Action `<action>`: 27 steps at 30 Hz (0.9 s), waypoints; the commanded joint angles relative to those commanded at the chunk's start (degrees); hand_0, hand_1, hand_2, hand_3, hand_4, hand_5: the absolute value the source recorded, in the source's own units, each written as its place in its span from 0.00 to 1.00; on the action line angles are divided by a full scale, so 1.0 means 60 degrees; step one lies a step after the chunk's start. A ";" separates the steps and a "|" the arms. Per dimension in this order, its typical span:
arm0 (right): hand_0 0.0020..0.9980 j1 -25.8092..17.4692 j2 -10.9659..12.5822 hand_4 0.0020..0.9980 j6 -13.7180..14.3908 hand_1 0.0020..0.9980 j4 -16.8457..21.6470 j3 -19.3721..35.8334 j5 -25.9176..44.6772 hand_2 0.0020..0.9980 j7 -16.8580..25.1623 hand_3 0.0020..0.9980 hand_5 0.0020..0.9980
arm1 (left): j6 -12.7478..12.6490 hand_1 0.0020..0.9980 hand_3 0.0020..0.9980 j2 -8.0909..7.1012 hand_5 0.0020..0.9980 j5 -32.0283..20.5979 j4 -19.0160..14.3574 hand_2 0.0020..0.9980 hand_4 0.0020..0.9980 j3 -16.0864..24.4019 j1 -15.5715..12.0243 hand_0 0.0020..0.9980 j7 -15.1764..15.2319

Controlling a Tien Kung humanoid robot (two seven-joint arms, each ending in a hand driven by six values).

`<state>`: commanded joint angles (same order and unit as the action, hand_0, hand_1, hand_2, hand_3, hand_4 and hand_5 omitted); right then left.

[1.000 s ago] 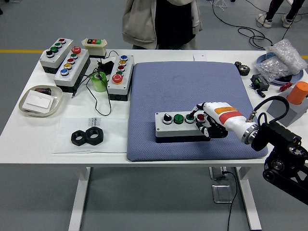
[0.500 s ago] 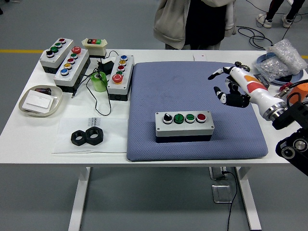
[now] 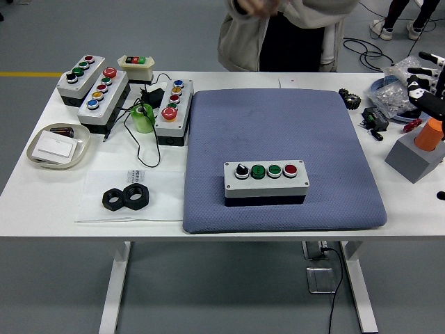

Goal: Pick up the button,place it on the desk,press the button,press the button

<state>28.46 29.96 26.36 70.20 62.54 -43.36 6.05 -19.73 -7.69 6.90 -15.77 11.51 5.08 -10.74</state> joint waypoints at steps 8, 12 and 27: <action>0.90 -0.0255 0.0010 0.57 -0.0074 0.81 -0.0363 0.0419 0.3166 0.86 -0.0104 0.84 0.34 | -0.0011 0.80 0.81 0.0021 1.00 0.0092 0.0011 0.89 0.57 0.0065 -0.0010 0.77 -0.0026; 0.91 -0.0356 0.0009 0.57 -0.0086 0.81 -0.0354 0.0521 0.4717 0.86 -0.0123 0.84 0.34 | -0.0014 0.80 0.81 0.0026 1.00 0.0091 0.0015 0.89 0.57 0.0070 -0.0018 0.77 -0.0023; 0.92 -0.0518 0.0067 0.57 -0.0163 0.82 -0.0351 0.0644 0.5919 0.86 -0.0307 0.84 0.40 | -0.0008 0.80 0.81 0.0035 1.00 0.0247 0.0027 0.89 0.57 0.0180 -0.0058 0.77 -0.0081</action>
<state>25.35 30.36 25.38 68.09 66.40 -7.85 4.21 -19.78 -7.48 8.38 -15.61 12.58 4.73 -11.23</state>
